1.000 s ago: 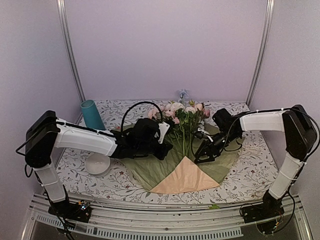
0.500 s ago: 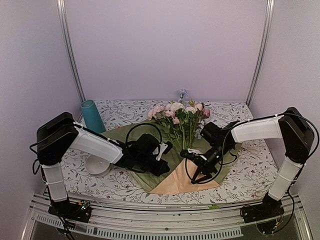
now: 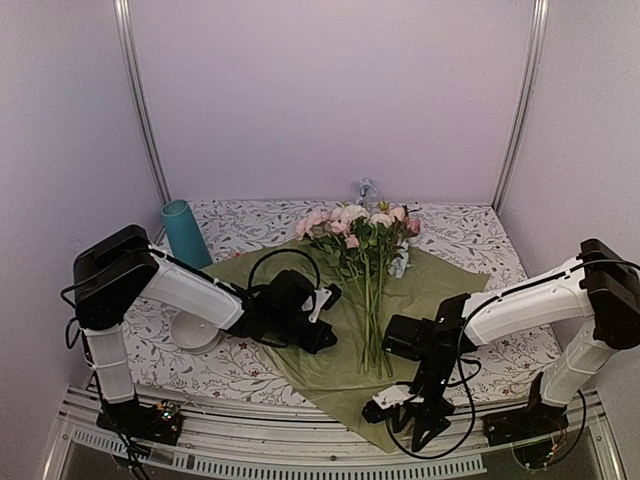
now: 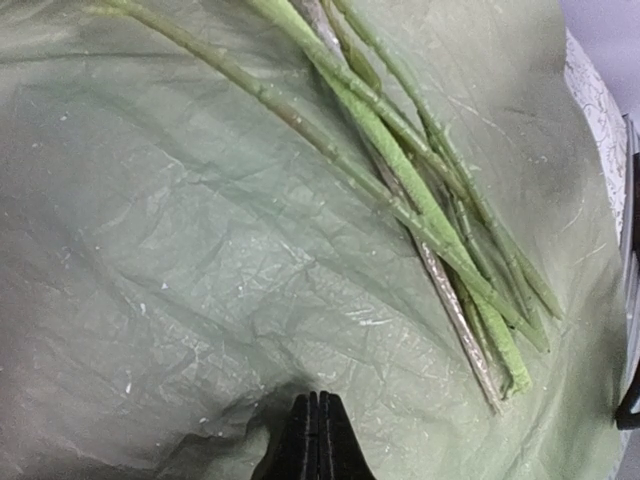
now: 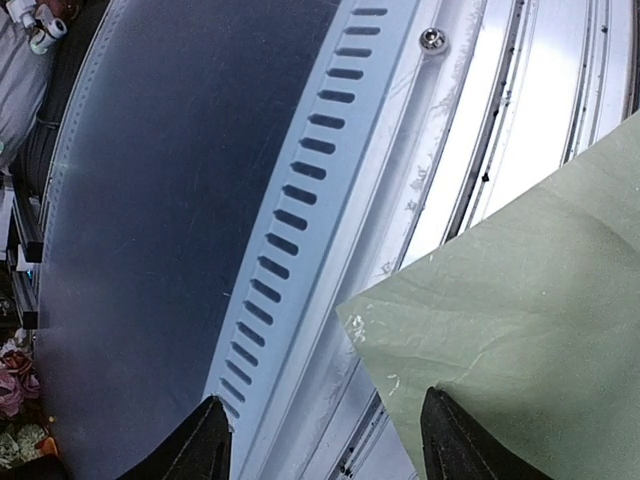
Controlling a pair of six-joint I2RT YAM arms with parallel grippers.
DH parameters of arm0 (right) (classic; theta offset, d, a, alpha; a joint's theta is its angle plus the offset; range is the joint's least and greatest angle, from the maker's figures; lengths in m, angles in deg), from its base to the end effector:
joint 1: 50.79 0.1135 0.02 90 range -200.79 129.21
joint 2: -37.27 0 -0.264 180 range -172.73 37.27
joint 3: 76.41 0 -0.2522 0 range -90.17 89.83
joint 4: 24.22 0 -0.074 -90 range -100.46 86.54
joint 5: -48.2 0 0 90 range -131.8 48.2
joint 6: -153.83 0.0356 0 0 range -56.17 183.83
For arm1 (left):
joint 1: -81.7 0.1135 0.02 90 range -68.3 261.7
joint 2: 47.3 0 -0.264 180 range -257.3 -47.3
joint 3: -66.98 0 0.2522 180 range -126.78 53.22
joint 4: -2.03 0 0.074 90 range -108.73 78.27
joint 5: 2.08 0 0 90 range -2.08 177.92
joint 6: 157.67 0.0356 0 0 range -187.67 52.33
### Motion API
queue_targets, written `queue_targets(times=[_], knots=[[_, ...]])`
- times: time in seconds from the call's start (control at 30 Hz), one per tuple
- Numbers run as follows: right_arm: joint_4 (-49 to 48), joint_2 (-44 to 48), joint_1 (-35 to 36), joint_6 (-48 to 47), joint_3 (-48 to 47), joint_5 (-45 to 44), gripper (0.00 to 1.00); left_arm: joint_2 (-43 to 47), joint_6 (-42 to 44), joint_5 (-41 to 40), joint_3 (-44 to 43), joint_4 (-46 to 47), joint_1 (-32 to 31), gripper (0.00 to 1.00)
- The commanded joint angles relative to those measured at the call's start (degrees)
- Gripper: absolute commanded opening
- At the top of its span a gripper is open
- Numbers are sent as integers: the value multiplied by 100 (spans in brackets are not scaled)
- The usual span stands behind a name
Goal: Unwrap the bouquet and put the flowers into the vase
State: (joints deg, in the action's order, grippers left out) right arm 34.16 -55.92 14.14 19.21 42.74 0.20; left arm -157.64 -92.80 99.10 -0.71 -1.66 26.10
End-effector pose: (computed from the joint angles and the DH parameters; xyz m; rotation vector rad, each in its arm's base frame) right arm 0.0829 0.2334 0.1417 2.2921 -1.6267 -1.0589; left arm 0.2047 -0.3112 0.1114 0.7667 2.4347 -0.8519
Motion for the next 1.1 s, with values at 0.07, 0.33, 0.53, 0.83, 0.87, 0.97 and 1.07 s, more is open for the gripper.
queue_targets(times=[0.07, 0.33, 0.53, 0.83, 0.87, 0.97, 1.07], knots=[[512, 833, -160, 13, -554, -331, 68, 202, 209, 160, 24, 103, 75, 0], [971, 1039, -2424, -245, -2040, 308, 67, 1112, 683, -98, -160, -238, 40, 0], [-370, 951, -3476, 1021, -1955, 271, 64, 1677, 854, -491, -324, -373, 9, 0], [-1665, 136, -3869, 2754, -1939, 104, 54, 1964, 363, -1473, 117, 723, -89, 23], [-1714, 22, -3869, 2853, -1982, 52, 51, 1952, 225, -1556, 219, 906, -88, 27], [-1851, -453, -3873, 3068, -2138, 98, 45, 1826, -66, -1694, 381, 1254, -88, 36], [-1827, -1005, -3871, 3340, -2396, 203, 44, 1664, -198, -1631, 367, 1361, -93, 41]])
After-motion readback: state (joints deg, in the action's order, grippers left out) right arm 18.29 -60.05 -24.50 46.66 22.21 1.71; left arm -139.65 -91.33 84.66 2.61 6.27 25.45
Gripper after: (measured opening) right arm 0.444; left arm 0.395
